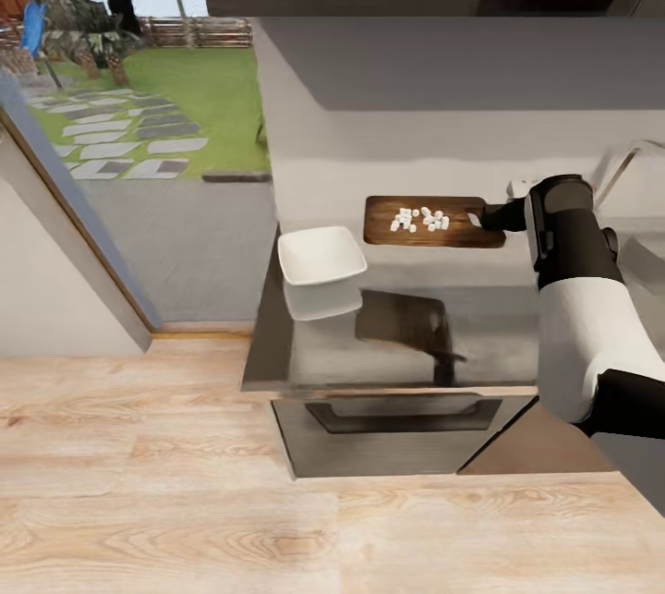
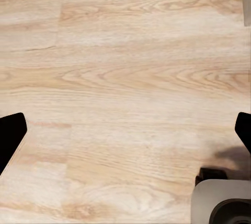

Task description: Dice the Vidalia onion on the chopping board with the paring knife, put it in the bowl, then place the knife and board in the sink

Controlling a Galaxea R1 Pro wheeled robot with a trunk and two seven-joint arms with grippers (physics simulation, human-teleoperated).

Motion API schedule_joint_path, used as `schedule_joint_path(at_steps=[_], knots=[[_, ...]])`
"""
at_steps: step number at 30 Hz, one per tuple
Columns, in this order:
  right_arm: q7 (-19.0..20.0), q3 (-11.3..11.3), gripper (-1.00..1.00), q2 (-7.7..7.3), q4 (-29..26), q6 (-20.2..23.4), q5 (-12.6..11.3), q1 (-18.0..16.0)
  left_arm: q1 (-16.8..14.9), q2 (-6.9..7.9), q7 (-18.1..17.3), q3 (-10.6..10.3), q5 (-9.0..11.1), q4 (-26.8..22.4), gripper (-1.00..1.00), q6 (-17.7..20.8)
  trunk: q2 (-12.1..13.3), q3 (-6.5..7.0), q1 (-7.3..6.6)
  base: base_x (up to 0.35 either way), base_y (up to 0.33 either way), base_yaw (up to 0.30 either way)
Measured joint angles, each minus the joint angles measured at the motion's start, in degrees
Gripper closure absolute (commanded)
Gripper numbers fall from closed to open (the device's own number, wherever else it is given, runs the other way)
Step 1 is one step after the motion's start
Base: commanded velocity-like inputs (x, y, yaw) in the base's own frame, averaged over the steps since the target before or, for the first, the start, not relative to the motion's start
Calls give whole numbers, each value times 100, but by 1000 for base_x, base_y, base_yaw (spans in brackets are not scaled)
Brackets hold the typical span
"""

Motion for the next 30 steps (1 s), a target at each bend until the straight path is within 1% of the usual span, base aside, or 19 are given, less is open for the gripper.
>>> schedule_joint_path(at_steps=[4,8,30], knots=[[0,0,100,5,0,-1,14,0,0,1,0,0,0,0,-100,-2,0,0,1,93,314,0],[-1,0,100,10,0,2,-18,-1,0,3,-1,0,0,0,-100,-7,0,0,2,-60,200,0],[-6,34,100,21,0,2,-10,-2,0,1,-1,0,0,0,-100,-1,0,0,1,-8,4,0]])
